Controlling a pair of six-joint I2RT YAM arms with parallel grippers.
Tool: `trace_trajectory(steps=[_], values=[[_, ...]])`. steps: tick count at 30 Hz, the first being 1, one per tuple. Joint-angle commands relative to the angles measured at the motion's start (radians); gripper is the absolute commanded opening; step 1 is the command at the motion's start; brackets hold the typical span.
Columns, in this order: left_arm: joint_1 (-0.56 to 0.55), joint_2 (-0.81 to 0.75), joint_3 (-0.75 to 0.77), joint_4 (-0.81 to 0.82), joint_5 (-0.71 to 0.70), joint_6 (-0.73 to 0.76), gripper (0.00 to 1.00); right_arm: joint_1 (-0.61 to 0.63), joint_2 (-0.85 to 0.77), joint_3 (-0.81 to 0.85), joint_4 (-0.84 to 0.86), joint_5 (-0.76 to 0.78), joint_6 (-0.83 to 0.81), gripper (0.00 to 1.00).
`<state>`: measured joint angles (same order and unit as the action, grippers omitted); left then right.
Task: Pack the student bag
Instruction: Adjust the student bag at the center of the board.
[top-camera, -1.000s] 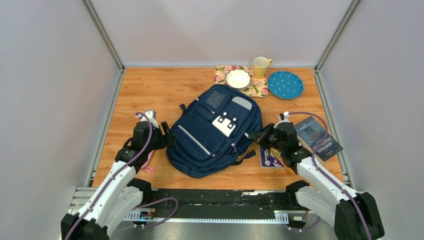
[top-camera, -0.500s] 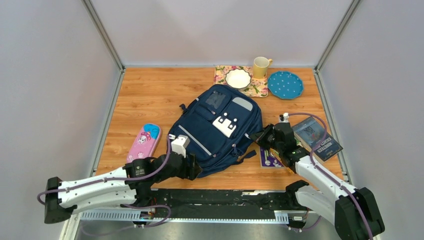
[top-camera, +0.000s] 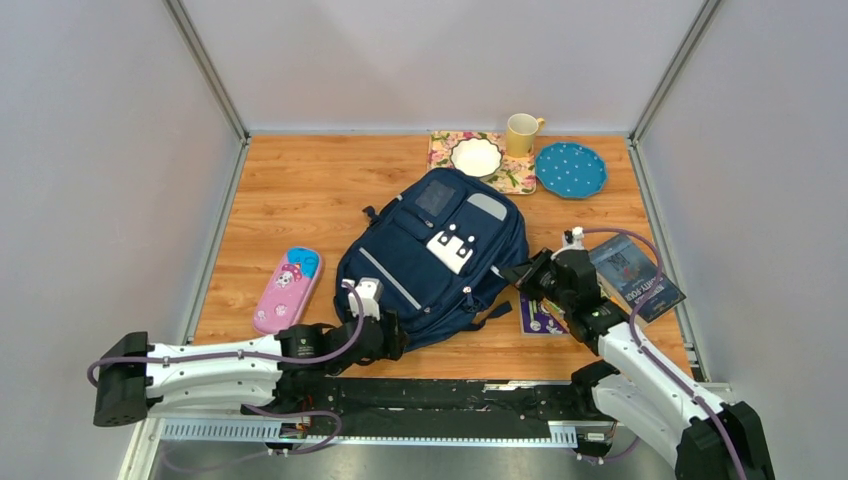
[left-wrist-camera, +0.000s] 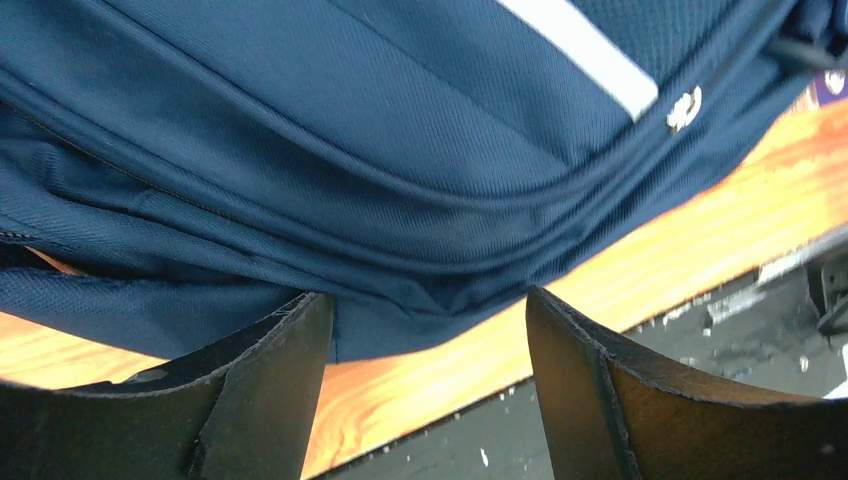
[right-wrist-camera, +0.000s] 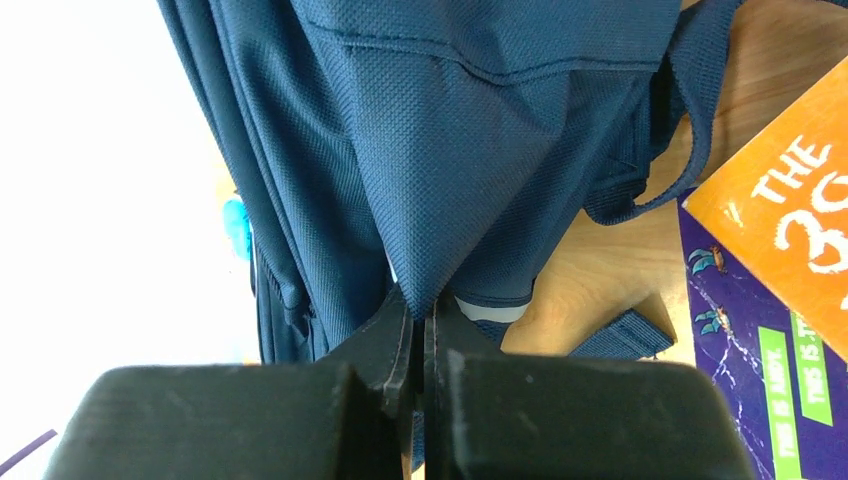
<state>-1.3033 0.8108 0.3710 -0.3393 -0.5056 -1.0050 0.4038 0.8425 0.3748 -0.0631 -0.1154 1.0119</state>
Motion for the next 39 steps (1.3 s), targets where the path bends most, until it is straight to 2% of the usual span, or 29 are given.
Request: trace_trajectory(steps=[1, 2, 6, 12, 15, 17, 19, 23, 26, 29, 32, 33, 35, 36, 39], values=[[0.077, -0.010, -0.018, 0.065, -0.087, 0.037, 0.79, 0.013, -0.072, -0.008, 0.028, -0.030, 0.002, 0.00], [0.138, -0.037, -0.038, 0.074, -0.073, 0.051, 0.79, 0.018, -0.092, -0.022, 0.026, -0.036, 0.002, 0.00], [0.271, -0.113, -0.055, 0.103, -0.007, 0.134, 0.79, 0.065, -0.149, -0.025, -0.026, -0.015, 0.002, 0.00], [0.285, -0.137, 0.006, -0.010, 0.013, 0.178, 0.80, 0.107, -0.177, -0.043, -0.040, 0.003, 0.014, 0.00], [0.280, -0.150, -0.010, 0.014, 0.099, 0.155, 0.80, 0.116, -0.143, -0.047, -0.015, -0.003, 0.019, 0.00], [0.230, -0.156, -0.023, 0.013, 0.104, 0.134, 0.79, 0.118, -0.114, -0.050, 0.002, 0.002, 0.022, 0.00], [0.124, -0.157, -0.009, -0.015, 0.020, 0.099, 0.79, 0.118, -0.099, -0.050, 0.019, 0.014, 0.025, 0.00], [0.004, -0.144, 0.026, -0.040, -0.045, 0.037, 0.79, 0.118, -0.059, -0.034, 0.048, 0.033, 0.024, 0.00], [-0.085, -0.087, 0.019, 0.051, -0.050, 0.022, 0.79, 0.118, -0.036, -0.028, 0.054, 0.017, 0.031, 0.00], [-0.109, 0.020, 0.023, 0.169, -0.033, 0.029, 0.79, 0.119, -0.042, -0.034, 0.086, 0.000, 0.025, 0.00], [-0.109, 0.091, 0.011, 0.310, -0.048, 0.065, 0.81, 0.131, -0.094, -0.059, 0.068, -0.017, 0.022, 0.08], [-0.108, 0.103, 0.005, 0.392, -0.065, 0.087, 0.83, 0.135, -0.112, -0.072, 0.051, -0.018, 0.025, 0.17], [-0.105, 0.140, -0.004, 0.466, -0.094, 0.124, 0.83, 0.151, -0.161, -0.085, -0.001, -0.027, 0.027, 0.22], [-0.091, 0.157, 0.000, 0.505, -0.097, 0.143, 0.84, 0.159, -0.178, -0.091, -0.012, -0.027, 0.030, 0.31], [-0.053, 0.215, 0.013, 0.570, -0.045, 0.144, 0.85, 0.176, -0.218, -0.120, -0.037, -0.027, 0.036, 0.41]])
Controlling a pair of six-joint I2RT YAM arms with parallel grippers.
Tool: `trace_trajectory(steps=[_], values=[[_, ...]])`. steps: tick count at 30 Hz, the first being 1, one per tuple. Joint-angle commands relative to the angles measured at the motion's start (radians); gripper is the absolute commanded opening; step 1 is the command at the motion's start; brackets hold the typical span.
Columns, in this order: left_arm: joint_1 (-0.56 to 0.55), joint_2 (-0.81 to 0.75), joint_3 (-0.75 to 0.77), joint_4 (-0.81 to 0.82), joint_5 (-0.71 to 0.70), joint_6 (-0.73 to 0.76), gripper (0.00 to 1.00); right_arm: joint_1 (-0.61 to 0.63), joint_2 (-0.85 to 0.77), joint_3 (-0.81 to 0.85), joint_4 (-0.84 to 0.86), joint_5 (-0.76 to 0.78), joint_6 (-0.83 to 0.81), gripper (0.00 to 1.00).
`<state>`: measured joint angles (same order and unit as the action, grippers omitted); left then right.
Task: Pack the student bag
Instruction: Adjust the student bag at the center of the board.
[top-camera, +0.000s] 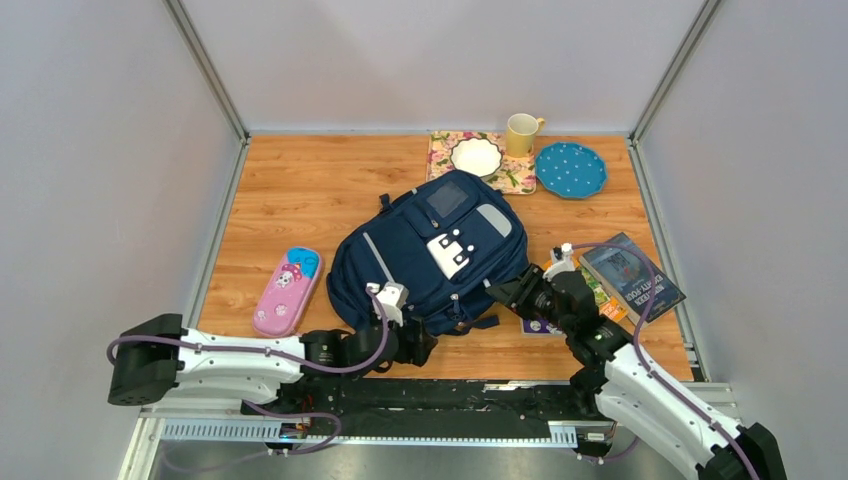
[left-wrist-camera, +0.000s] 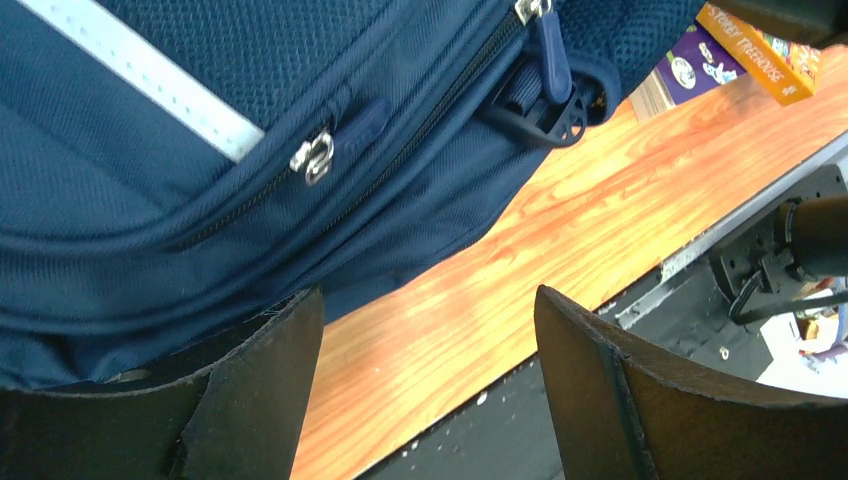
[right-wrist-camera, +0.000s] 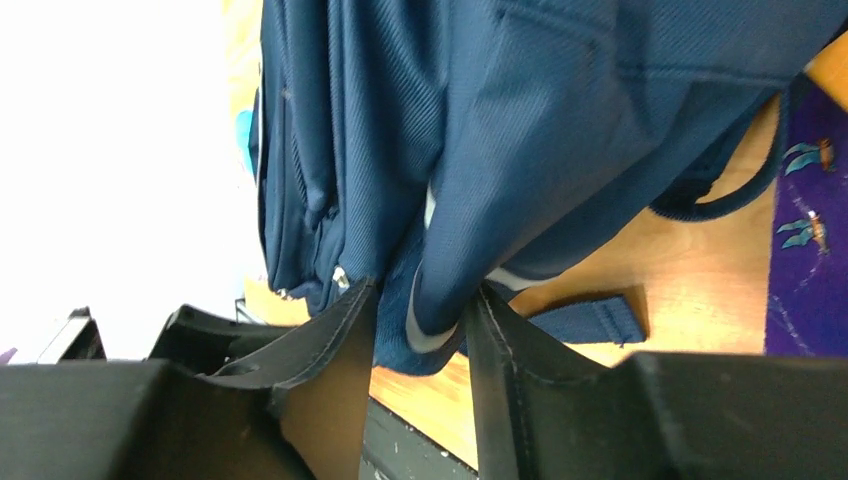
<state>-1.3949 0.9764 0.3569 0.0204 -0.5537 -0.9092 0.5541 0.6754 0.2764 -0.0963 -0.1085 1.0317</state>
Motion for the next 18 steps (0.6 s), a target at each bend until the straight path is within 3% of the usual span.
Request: trace_trajectory(steps=[1, 6, 8, 10, 13, 15, 18], values=[[0.056, 0.064, 0.018, 0.239, 0.041, 0.049, 0.85, 0.029, -0.059, -0.035, -0.003, -0.033, 0.018, 0.43], [0.063, 0.122, 0.025, 0.344, 0.096, 0.014, 0.84, 0.029, -0.036, -0.046, 0.015, -0.033, 0.011, 0.44], [0.063, 0.166, 0.024, 0.401, 0.135, -0.014, 0.84, 0.030, -0.011, -0.039, 0.015, -0.031, -0.007, 0.40], [0.063, 0.221, 0.027, 0.479, 0.156, -0.049, 0.84, 0.029, 0.003, -0.031, 0.013, -0.028, -0.025, 0.23], [0.074, 0.286, 0.039, 0.536, 0.202, -0.105, 0.84, 0.029, 0.003, -0.025, 0.014, -0.034, -0.041, 0.13], [0.079, 0.314, 0.036, 0.593, 0.216, -0.129, 0.83, 0.030, -0.003, -0.020, 0.006, -0.042, -0.059, 0.01], [0.092, 0.367, 0.037, 0.643, 0.245, -0.154, 0.78, 0.029, -0.016, -0.019, 0.000, -0.062, -0.084, 0.00]])
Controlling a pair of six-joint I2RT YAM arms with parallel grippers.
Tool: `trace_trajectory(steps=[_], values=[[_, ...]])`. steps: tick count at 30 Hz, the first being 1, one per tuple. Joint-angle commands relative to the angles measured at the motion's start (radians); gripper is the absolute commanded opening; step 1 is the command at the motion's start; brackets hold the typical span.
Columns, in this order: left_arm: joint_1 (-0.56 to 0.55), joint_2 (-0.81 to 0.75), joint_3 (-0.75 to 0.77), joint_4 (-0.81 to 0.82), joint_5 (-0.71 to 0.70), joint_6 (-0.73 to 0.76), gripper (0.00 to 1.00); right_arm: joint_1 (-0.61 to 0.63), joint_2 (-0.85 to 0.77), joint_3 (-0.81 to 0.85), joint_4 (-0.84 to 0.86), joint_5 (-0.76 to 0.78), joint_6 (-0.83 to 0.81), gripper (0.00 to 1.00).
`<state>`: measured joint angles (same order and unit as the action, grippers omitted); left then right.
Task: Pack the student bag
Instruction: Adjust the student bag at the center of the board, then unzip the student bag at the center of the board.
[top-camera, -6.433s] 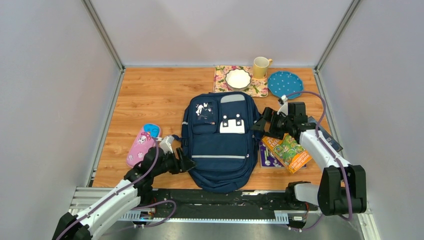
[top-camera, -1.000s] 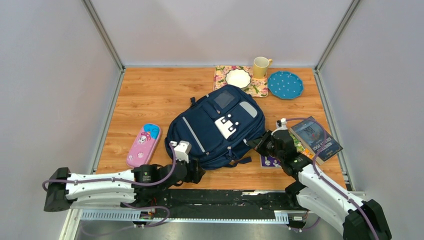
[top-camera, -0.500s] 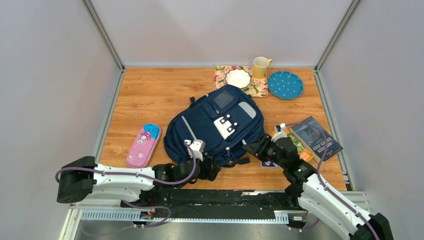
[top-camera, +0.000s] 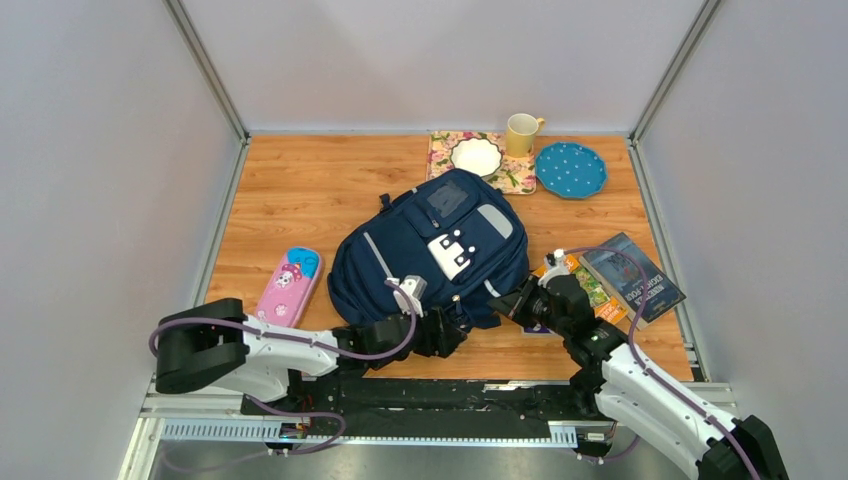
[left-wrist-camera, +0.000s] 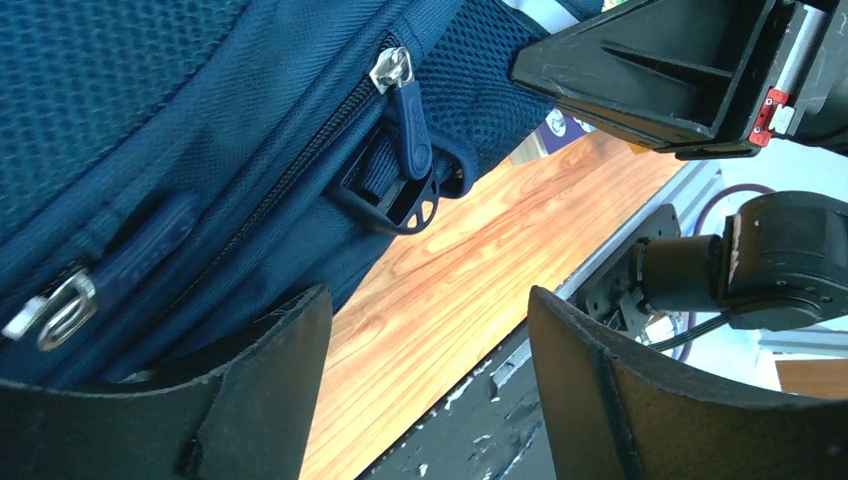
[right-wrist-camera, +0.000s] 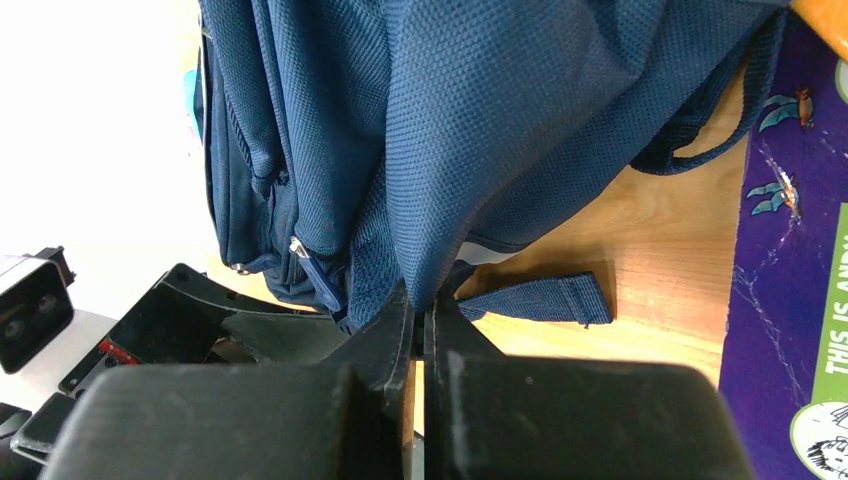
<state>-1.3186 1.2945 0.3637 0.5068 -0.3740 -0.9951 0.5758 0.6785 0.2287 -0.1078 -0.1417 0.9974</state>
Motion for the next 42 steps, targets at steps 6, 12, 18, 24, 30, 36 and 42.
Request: trace_trajectory(steps=[6, 12, 18, 24, 30, 36, 42], values=[[0.025, 0.167, 0.095, 0.185, 0.164, -0.132, 0.65, 0.007, -0.028, 0.049, -0.026, -0.071, -0.091, 0.00], [0.061, 0.201, 0.043, 0.283, 0.142, -0.214, 0.60, 0.009, -0.053, 0.060, -0.076, -0.084, -0.118, 0.00], [0.122, 0.226, 0.012, 0.273, 0.119, -0.260, 0.60, 0.007, -0.085, 0.029, -0.041, -0.148, -0.111, 0.00], [0.130, 0.224, -0.037, 0.277, 0.104, -0.267, 0.51, 0.009, -0.074, 0.027, -0.059, -0.170, -0.135, 0.00], [0.139, 0.089, -0.103, 0.077, 0.012, -0.229, 0.60, 0.009, -0.039, 0.047, -0.078, -0.254, -0.207, 0.00], [0.131, 0.055, -0.043, -0.041, 0.013, -0.123, 0.65, 0.007, 0.007, 0.066, -0.084, -0.216, -0.223, 0.00], [0.130, 0.153, -0.012, -0.005, 0.049, -0.114, 0.64, 0.009, 0.041, 0.113, -0.066, -0.263, -0.206, 0.00]])
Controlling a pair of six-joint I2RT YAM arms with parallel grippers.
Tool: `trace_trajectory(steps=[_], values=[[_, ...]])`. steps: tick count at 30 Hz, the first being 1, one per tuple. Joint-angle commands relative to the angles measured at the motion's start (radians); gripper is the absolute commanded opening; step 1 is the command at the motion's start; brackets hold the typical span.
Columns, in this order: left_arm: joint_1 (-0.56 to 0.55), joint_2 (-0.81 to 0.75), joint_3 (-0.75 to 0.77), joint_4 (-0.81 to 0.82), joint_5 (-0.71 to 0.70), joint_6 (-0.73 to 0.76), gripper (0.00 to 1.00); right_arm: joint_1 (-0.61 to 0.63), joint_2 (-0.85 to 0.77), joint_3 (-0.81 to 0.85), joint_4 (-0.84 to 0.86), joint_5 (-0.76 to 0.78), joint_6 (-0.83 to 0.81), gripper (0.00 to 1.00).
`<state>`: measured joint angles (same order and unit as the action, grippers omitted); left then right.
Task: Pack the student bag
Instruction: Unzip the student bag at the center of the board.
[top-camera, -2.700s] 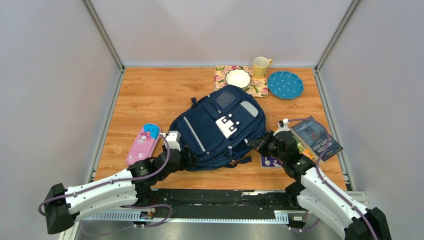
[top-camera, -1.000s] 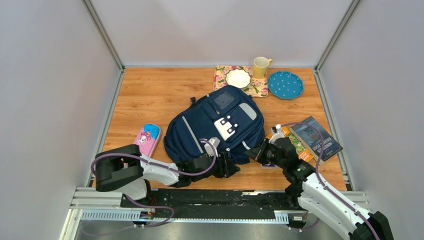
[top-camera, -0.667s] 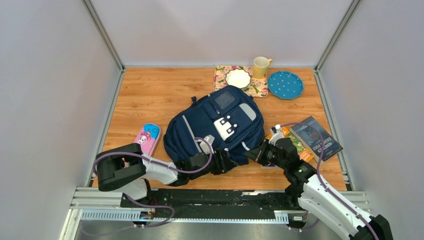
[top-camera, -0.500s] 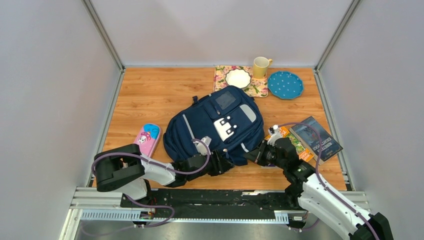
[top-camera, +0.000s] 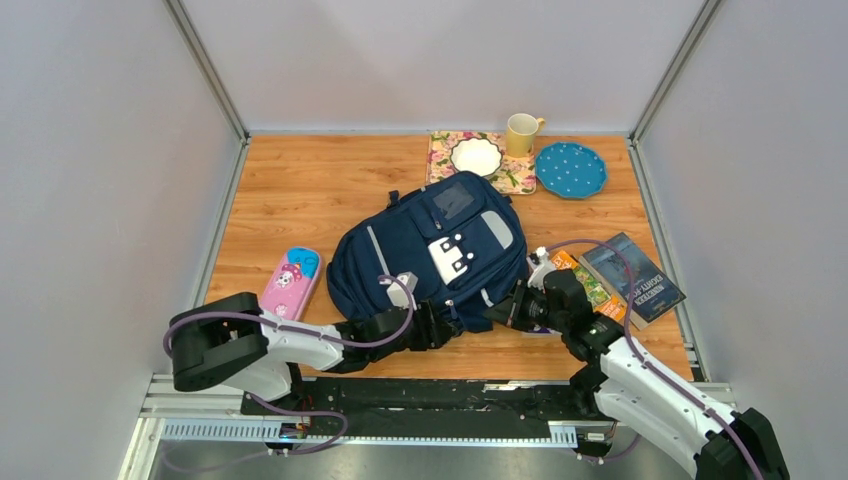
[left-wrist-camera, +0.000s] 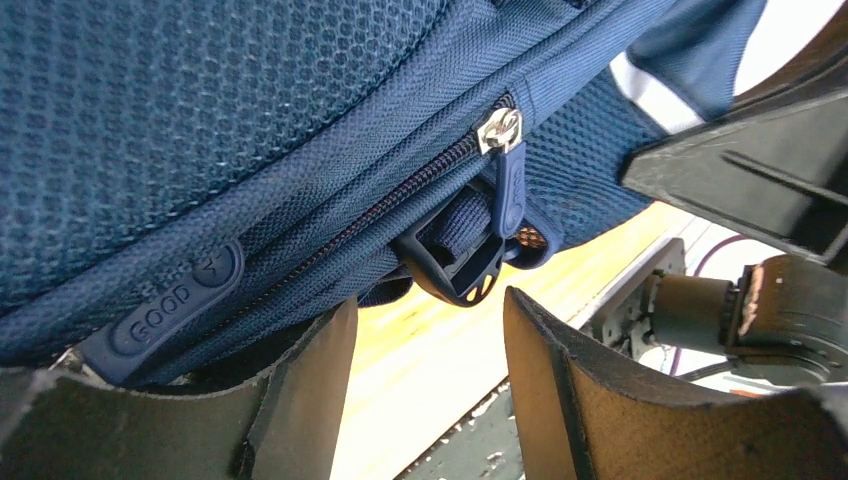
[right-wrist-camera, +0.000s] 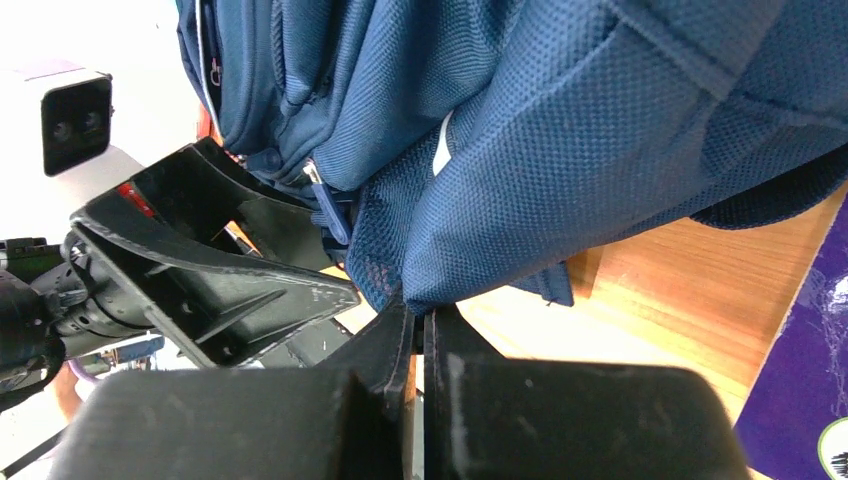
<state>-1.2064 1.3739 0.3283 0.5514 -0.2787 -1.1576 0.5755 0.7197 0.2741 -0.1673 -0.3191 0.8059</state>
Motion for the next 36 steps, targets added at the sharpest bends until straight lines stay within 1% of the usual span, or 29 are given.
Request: trace_trajectory(steps=[1, 5, 8, 10, 11, 12, 15, 16, 17, 18, 19, 20, 22, 23, 24, 25, 26, 27, 28, 29, 30, 31, 33, 34, 36], values=[[0.016, 0.088, 0.022, -0.032, -0.043, 0.050, 0.64, 0.009, -0.003, 0.073, -0.006, -0.104, -0.010, 0.00], [0.011, 0.131, 0.020, 0.086, -0.005, 0.067, 0.62, 0.009, -0.017, 0.076, -0.002, -0.155, 0.059, 0.00], [-0.004, 0.131, 0.046, 0.067, 0.010, 0.058, 0.63, 0.007, -0.029, 0.065, 0.012, -0.176, 0.093, 0.00], [-0.008, 0.117, 0.046, 0.082, 0.024, 0.047, 0.67, 0.011, -0.042, 0.047, 0.025, -0.179, 0.121, 0.00], [-0.008, 0.117, 0.051, 0.061, 0.021, 0.032, 0.73, 0.011, -0.043, 0.040, 0.060, -0.189, 0.131, 0.00], [-0.008, 0.123, 0.067, 0.041, 0.003, 0.026, 0.75, 0.011, -0.039, 0.036, 0.075, -0.201, 0.142, 0.00], [0.001, 0.126, 0.078, 0.018, -0.017, 0.041, 0.76, 0.018, -0.031, 0.034, 0.094, -0.224, 0.150, 0.00], [0.007, 0.128, 0.081, 0.006, -0.023, 0.045, 0.76, 0.018, -0.026, 0.030, 0.113, -0.273, 0.173, 0.00], [0.021, 0.128, 0.083, -0.010, -0.020, 0.059, 0.68, 0.021, -0.023, 0.014, 0.190, -0.303, 0.188, 0.00], [0.025, 0.128, 0.083, -0.014, -0.010, 0.067, 0.65, 0.021, -0.016, 0.017, 0.205, -0.323, 0.197, 0.00], [0.028, 0.125, 0.083, -0.025, -0.019, 0.071, 0.62, 0.020, -0.017, 0.028, 0.195, -0.316, 0.178, 0.00], [0.028, 0.123, 0.084, -0.053, -0.031, 0.082, 0.54, 0.021, -0.022, 0.039, 0.131, -0.299, 0.159, 0.00], [0.028, 0.116, 0.087, -0.076, -0.060, 0.102, 0.44, 0.021, -0.043, 0.059, 0.089, -0.258, 0.135, 0.00], [0.028, 0.113, 0.094, -0.115, -0.074, 0.119, 0.25, 0.023, -0.045, 0.062, 0.071, -0.256, 0.121, 0.00], [0.028, 0.102, 0.100, -0.131, -0.092, 0.128, 0.16, 0.023, -0.043, 0.065, 0.072, -0.259, 0.118, 0.00], [0.027, 0.096, 0.100, -0.133, -0.100, 0.148, 0.09, 0.021, -0.040, 0.066, 0.060, -0.253, 0.115, 0.00], [0.024, 0.085, 0.100, -0.133, -0.102, 0.186, 0.06, 0.021, -0.037, 0.068, 0.051, -0.244, 0.101, 0.00], [0.021, 0.064, 0.092, -0.137, -0.125, 0.199, 0.06, 0.024, -0.031, 0.070, 0.043, -0.236, 0.093, 0.00], [0.002, 0.048, 0.086, -0.139, -0.146, 0.213, 0.09, 0.023, -0.028, 0.070, 0.032, -0.221, 0.087, 0.00], [-0.010, 0.036, 0.078, -0.143, -0.180, 0.231, 0.24, 0.021, -0.025, 0.068, 0.032, -0.213, 0.081, 0.00], [-0.022, 0.002, 0.062, -0.151, -0.229, 0.230, 0.34, 0.023, -0.016, 0.070, 0.034, -0.210, 0.079, 0.00], [-0.027, -0.013, 0.051, -0.140, -0.228, 0.226, 0.44, 0.023, -0.014, 0.066, 0.046, -0.210, 0.079, 0.00], [-0.035, -0.057, 0.008, -0.107, -0.221, 0.219, 0.52, 0.023, -0.003, 0.066, 0.055, -0.207, 0.082, 0.00], [-0.038, -0.071, -0.006, -0.079, -0.223, 0.211, 0.59, 0.023, 0.003, 0.068, 0.060, -0.204, 0.082, 0.00], [-0.053, -0.099, -0.029, -0.056, -0.231, 0.214, 0.61, 0.023, 0.012, 0.074, 0.061, -0.202, 0.076, 0.00]])
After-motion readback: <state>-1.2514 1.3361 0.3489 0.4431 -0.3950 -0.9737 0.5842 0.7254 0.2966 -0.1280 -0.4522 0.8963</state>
